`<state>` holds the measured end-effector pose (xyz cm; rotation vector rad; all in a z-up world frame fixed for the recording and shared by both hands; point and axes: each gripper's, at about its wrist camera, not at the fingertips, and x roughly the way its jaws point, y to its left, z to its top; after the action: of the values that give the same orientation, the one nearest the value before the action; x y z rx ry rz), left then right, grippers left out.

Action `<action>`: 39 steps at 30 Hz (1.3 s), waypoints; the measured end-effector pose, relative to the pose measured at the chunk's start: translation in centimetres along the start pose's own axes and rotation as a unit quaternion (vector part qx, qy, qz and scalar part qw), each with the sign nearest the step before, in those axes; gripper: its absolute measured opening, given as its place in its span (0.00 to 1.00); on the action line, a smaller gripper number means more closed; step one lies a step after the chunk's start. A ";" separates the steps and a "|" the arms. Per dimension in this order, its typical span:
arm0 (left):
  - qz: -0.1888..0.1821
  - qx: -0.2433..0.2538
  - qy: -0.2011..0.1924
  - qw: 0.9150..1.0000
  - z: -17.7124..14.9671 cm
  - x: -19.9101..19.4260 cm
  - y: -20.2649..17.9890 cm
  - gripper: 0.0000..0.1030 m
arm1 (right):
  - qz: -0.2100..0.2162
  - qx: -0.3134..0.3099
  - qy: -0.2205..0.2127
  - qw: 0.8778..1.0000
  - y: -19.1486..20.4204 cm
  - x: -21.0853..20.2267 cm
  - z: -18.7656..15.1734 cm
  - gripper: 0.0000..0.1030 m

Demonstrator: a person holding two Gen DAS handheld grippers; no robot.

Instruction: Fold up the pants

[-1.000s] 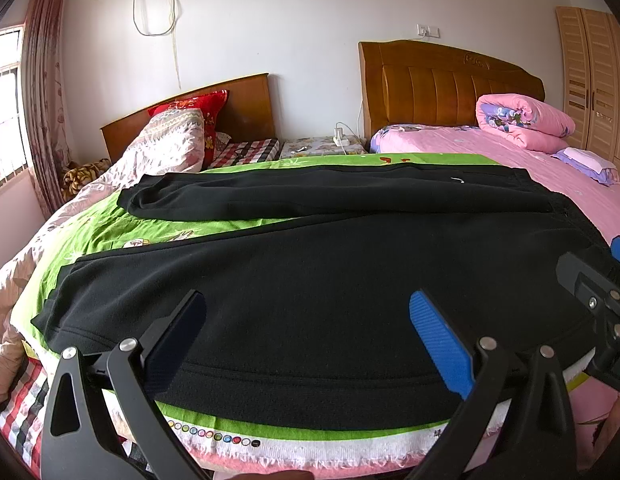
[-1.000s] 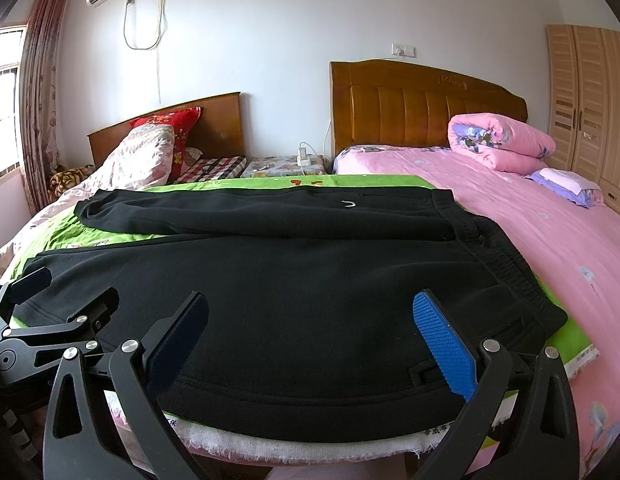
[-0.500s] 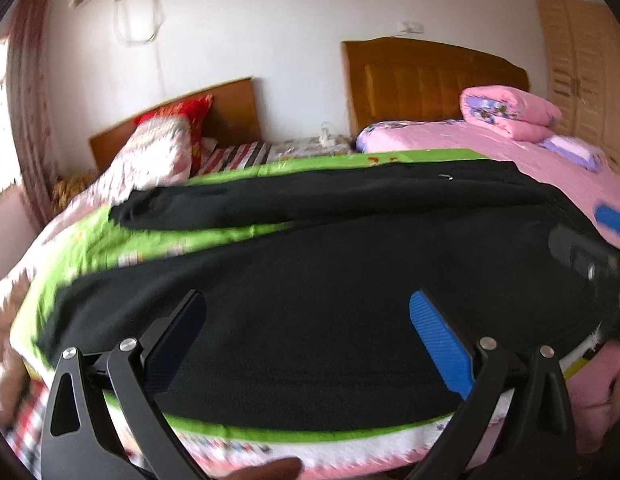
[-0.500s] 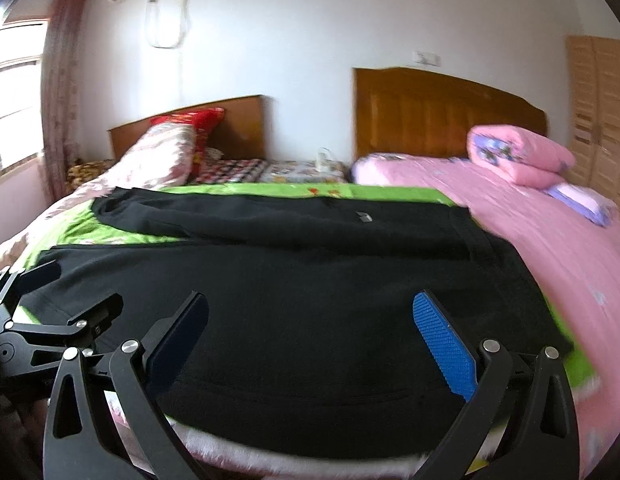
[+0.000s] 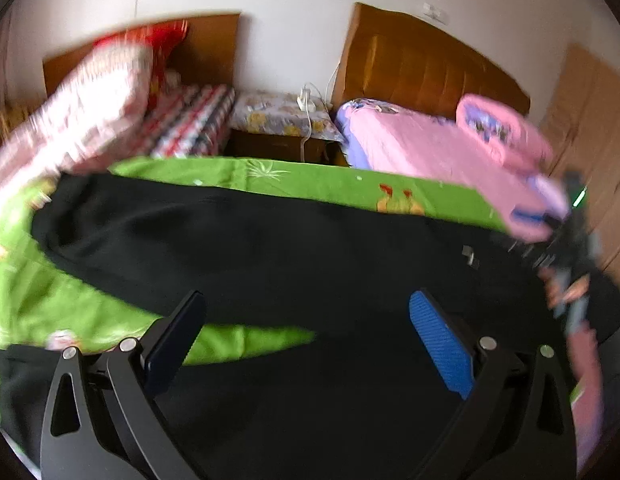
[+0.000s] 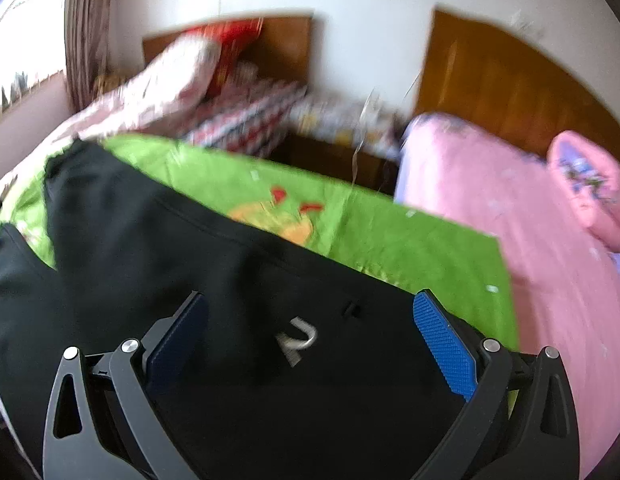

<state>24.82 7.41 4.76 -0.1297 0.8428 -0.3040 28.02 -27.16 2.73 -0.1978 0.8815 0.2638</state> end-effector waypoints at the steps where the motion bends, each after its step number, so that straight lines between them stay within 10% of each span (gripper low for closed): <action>1: -0.026 -0.040 0.023 0.999 1.0 1.7 1.2 0.99 | 0.006 -0.008 0.022 1.000 -0.5 1.9 0.6 0.96; 5: -0.078 -0.159 0.111 0.978 3.3 7.3 4.3 0.99 | 0.057 -0.017 0.064 0.996 -1.8 5.5 1.5 0.96; 12: -0.113 -0.174 0.182 0.961 6.4 14.8 2.6 0.99 | 0.104 -0.022 0.108 0.988 -4.3 8.0 0.8 0.93; 14: -0.121 -0.191 0.191 0.955 7.0 16.6 1.8 0.99 | 0.119 -0.019 0.097 0.988 -4.2 7.1 0.6 0.80; 19: -0.135 -0.226 0.206 0.943 7.8 19.9 -0.2 0.99 | 0.044 -0.108 0.055 0.992 0.0 2.8 -0.9 0.09; 24: -0.130 -0.258 0.193 0.938 8.2 20.8 -1.2 0.99 | -0.041 -0.145 -0.056 0.987 5.1 -5.2 -3.9 0.07; 31: -0.085 -0.264 0.211 0.937 8.6 23.0 -2.1 0.97 | -0.035 -0.108 -0.110 0.987 7.2 -9.6 -8.7 0.07; 35: -0.013 -0.199 0.204 0.959 8.0 20.5 -3.1 0.18 | -0.042 -0.087 -0.119 0.988 8.0 -10.3 -9.7 0.07; 39: -0.035 -0.159 0.092 0.982 5.9 11.7 -3.3 0.15 | -0.041 -0.065 -0.136 0.988 8.6 -11.4 -9.8 0.07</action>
<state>35.90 0.55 1.09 -0.4353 1.0693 -0.2479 11.27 -23.40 5.00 -0.3111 0.5842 0.2639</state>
